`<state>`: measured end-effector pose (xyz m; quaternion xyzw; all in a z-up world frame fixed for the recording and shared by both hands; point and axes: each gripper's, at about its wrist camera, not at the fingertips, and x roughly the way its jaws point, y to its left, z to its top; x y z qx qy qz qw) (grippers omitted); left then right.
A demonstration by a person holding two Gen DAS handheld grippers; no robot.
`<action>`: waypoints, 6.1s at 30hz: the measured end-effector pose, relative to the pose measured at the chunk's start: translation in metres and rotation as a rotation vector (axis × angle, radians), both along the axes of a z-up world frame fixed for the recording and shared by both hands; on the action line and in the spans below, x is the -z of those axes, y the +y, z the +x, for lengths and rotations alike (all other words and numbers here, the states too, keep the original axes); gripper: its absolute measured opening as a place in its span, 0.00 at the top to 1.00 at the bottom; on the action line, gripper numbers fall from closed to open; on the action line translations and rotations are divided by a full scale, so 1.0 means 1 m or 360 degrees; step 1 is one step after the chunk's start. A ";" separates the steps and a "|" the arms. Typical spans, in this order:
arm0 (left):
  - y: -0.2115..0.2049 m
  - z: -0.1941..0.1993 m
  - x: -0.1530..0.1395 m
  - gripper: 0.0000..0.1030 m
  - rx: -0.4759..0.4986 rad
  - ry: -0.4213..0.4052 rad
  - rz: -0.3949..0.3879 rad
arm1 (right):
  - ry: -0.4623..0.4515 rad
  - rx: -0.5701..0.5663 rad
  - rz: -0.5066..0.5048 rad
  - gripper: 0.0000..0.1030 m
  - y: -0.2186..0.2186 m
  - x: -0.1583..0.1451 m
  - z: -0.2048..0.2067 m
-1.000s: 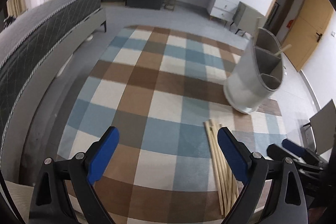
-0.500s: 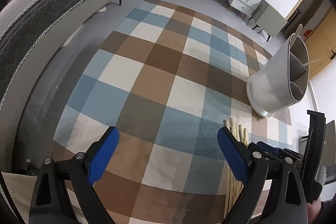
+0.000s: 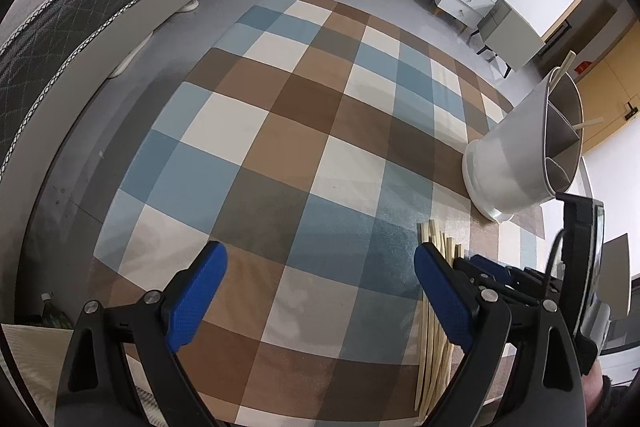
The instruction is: Organize utensils
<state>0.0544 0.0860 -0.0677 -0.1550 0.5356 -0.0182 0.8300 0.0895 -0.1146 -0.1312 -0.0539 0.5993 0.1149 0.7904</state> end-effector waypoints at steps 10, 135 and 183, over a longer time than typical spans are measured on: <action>-0.002 0.000 0.002 0.11 0.0030 0.0003 0.0015 | -0.0059 0.0069 0.0036 0.94 -0.002 -0.001 0.004; -0.125 -0.008 -0.061 0.98 0.0482 -0.0407 0.0161 | -0.0909 0.0564 0.0761 0.95 -0.140 -0.119 -0.105; -0.139 0.135 -0.159 0.98 0.0351 -0.1368 -0.0173 | -0.1569 0.0182 0.0513 0.95 -0.119 -0.274 0.037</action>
